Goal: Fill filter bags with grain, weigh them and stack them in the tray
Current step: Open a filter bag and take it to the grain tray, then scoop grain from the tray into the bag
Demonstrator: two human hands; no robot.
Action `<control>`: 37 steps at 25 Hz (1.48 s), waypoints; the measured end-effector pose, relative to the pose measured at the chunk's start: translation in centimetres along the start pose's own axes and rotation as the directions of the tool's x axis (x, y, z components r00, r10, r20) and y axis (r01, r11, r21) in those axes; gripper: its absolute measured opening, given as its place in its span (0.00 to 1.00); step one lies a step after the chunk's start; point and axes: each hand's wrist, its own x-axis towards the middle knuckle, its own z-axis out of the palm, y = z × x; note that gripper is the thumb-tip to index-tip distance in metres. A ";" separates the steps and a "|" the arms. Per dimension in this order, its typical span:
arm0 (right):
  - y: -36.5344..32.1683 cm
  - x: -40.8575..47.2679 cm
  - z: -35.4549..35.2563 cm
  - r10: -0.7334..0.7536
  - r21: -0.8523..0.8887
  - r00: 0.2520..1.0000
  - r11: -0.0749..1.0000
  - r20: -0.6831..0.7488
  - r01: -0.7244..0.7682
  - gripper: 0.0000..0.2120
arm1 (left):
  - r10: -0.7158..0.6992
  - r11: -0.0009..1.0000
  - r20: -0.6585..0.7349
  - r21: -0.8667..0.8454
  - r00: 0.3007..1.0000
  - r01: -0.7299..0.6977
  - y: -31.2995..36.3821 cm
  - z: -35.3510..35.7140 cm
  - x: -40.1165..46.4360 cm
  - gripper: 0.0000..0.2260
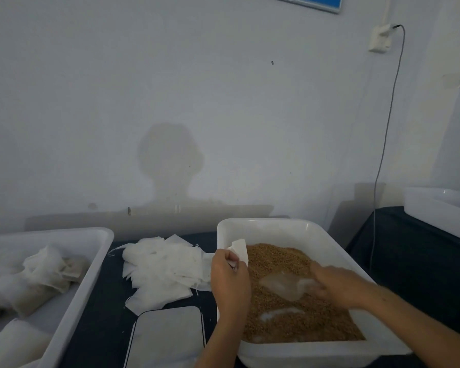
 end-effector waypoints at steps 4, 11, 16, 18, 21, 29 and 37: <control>2.2 -0.5 -4.5 0.199 -0.131 0.979 0.973 0.045 -0.192 0.13 | 0.008 0.994 0.077 0.105 0.997 -0.016 -0.1 -0.1 -0.1 0.08; 2.8 0.6 -4.1 0.318 -0.242 0.943 0.927 0.098 -0.288 0.13 | 0.076 0.938 0.170 0.323 0.982 -0.128 -0.4 0.2 -0.4 0.06; 2.4 4.9 0.2 0.301 -0.167 0.950 0.935 -0.083 -0.311 0.08 | 0.071 0.915 0.205 0.376 0.976 -0.145 -0.7 0.1 -0.3 0.06; 3.0 6.5 1.6 0.324 -0.079 0.935 0.938 -0.142 -0.337 0.10 | 0.072 0.905 0.215 0.396 0.974 -0.154 -0.8 0.1 -0.2 0.07; 3.4 8.4 3.0 0.354 0.090 0.920 0.935 -0.168 -0.343 0.13 | 0.083 0.891 0.226 0.419 0.971 -0.173 -0.9 0.1 -0.2 0.07; 3.9 6.7 2.8 0.348 0.212 0.933 0.922 -0.090 -0.324 0.14 | 0.176 0.883 0.268 0.383 0.947 -0.272 -1.2 0.4 0.1 0.09; 5.6 -2.9 0.4 0.170 0.477 0.980 0.873 -0.107 -0.100 0.05 | 0.196 0.788 0.477 0.443 0.857 -0.427 -1.2 0.9 2.4 0.09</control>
